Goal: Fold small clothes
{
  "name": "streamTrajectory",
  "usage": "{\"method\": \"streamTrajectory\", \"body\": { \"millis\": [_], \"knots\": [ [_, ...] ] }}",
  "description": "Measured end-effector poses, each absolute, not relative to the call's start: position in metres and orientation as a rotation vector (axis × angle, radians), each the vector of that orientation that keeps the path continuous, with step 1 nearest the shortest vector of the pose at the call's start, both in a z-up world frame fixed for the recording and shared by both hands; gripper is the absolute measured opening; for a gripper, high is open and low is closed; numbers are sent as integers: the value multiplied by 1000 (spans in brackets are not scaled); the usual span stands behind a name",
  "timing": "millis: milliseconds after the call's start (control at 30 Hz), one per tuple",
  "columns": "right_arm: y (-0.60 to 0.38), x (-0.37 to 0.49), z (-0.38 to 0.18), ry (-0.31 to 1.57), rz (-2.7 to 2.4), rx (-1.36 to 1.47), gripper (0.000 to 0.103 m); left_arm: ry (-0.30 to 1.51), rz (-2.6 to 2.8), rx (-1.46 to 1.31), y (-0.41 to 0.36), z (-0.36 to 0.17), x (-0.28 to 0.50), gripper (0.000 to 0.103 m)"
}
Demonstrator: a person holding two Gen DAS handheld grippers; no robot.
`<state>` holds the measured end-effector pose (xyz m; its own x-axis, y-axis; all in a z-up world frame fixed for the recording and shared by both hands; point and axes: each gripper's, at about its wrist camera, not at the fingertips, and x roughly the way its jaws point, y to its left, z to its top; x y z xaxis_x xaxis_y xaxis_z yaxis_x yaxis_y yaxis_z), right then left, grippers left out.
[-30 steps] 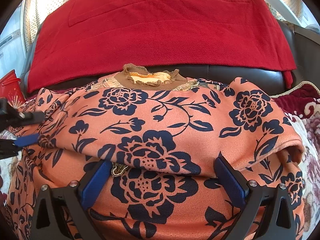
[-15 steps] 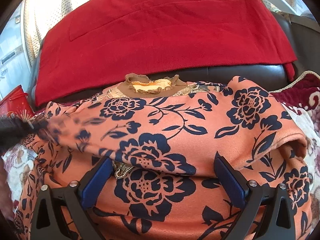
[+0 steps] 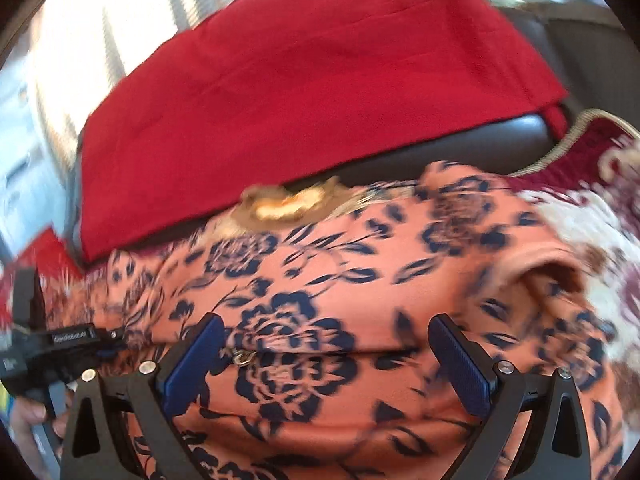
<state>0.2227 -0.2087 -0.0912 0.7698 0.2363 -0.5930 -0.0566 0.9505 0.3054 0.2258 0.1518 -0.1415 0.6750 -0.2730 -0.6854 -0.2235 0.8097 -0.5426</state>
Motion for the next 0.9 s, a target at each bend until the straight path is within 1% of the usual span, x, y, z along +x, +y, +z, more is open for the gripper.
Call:
{"method": "streamTrajectory", "body": {
  "millis": [33, 67, 100, 133, 167, 233, 333, 433, 467, 500, 533, 567, 633, 733, 767, 800, 833, 900],
  "knots": [
    [-215, 219, -91, 676, 149, 301, 103, 822, -32, -639, 150, -138, 224, 62],
    [-221, 215, -90, 680, 142, 313, 103, 823, -50, -615, 146, -137, 224, 54],
    [-225, 211, -89, 684, 134, 314, 103, 837, -69, -574, 139, -136, 227, 32],
    [-226, 209, -88, 685, 132, 309, 103, 867, -73, -512, 130, -137, 234, 2],
    [-227, 206, -86, 684, 132, 293, 103, 880, -58, -477, 125, -138, 238, 0],
    [-227, 202, -79, 680, 137, 247, 103, 846, -39, -506, 131, -132, 236, 0],
    [-229, 201, -64, 653, 144, 205, 103, 744, 8, -522, 147, -112, 228, 0],
    [-232, 206, -55, 658, 145, 182, 103, 774, -27, -575, 157, -117, 229, 0],
    [-231, 207, -55, 663, 139, 179, 103, 805, -37, -614, 160, -124, 231, 5],
    [-231, 207, -56, 667, 136, 182, 103, 843, -47, -657, 161, -134, 237, 13],
    [-230, 207, -57, 672, 137, 189, 103, 869, -67, -699, 162, -139, 239, 38],
    [-230, 205, -59, 676, 139, 198, 103, 865, -86, -731, 164, -138, 235, 58],
    [-226, 203, -65, 692, 145, 200, 103, 815, -99, -727, 160, -130, 231, 69],
    [-220, 201, -73, 715, 157, 178, 103, 790, -147, -641, 144, -122, 232, 69],
    [-218, 200, -75, 721, 158, 170, 103, 829, -134, -595, 136, -126, 239, 44],
    [-218, 200, -76, 725, 157, 167, 103, 888, -122, -557, 130, -135, 246, 14],
    [-218, 201, -76, 724, 155, 167, 103, 965, -128, -556, 125, -150, 256, 5],
    [-220, 202, -73, 713, 147, 166, 103, 925, -116, -587, 130, -145, 255, 5]
  ]
}}
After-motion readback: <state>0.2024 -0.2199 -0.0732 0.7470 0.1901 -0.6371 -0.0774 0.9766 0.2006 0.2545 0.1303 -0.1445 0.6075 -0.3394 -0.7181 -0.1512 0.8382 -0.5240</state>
